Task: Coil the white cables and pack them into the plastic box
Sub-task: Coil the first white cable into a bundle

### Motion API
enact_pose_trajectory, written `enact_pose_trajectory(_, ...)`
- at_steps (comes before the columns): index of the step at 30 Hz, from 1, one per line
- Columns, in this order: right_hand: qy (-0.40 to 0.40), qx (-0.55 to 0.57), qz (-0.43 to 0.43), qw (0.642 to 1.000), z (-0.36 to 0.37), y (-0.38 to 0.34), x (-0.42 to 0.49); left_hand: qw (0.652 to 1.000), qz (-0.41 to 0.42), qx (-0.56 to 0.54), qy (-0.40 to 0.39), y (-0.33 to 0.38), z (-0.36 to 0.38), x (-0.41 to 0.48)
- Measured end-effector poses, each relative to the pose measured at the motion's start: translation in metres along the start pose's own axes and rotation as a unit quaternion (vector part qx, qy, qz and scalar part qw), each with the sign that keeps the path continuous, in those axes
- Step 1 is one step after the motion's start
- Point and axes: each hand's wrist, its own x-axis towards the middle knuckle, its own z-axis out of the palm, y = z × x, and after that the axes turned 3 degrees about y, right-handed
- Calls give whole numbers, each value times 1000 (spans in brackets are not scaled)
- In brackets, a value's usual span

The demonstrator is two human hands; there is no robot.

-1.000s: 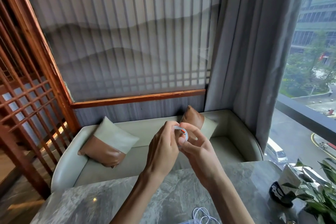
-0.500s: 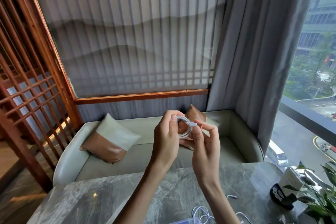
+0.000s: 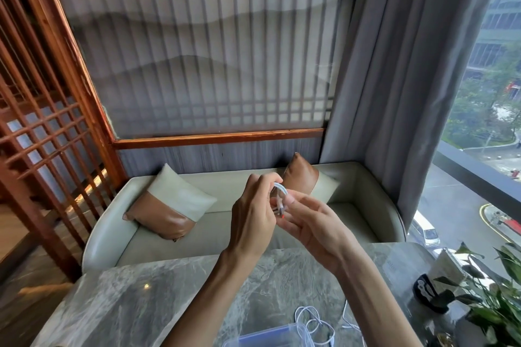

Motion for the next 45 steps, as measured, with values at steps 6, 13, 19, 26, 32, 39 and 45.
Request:
enact_pose_trajectory(6, -2, -112, -3, 994, -8, 1, 11, 999, -25, -17, -27, -14, 6, -6)
enact_pose_trajectory(13, 6, -241, -44, 969, -28, -7, 15, 972, -142, -153, -112, -22, 10, -3)
enact_pose_trajectory(19, 47, -273, -50, 960, -48, 15, 24, 943, -239, -156, -172, -45, 11, -8)
enact_pose_trajectory(26, 98, -212, 102, 967, -81, 74, 42, 870, -391, -182, -239, -102, 19, -64)
enact_pose_trajectory(32, 178, -184, 207, 944, -126, 181, 30, 801, -538, 23, -263, -169, 29, -197)
enact_pose_trajectory(39, 245, -204, 360, 877, -159, 321, -7, 675, -655, 49, -337, -191, 35, -343)
enact_pose_trajectory(45, 314, -199, 402, 837, -155, 398, 9, 689, -673, 30, -267, -206, 35, -371)
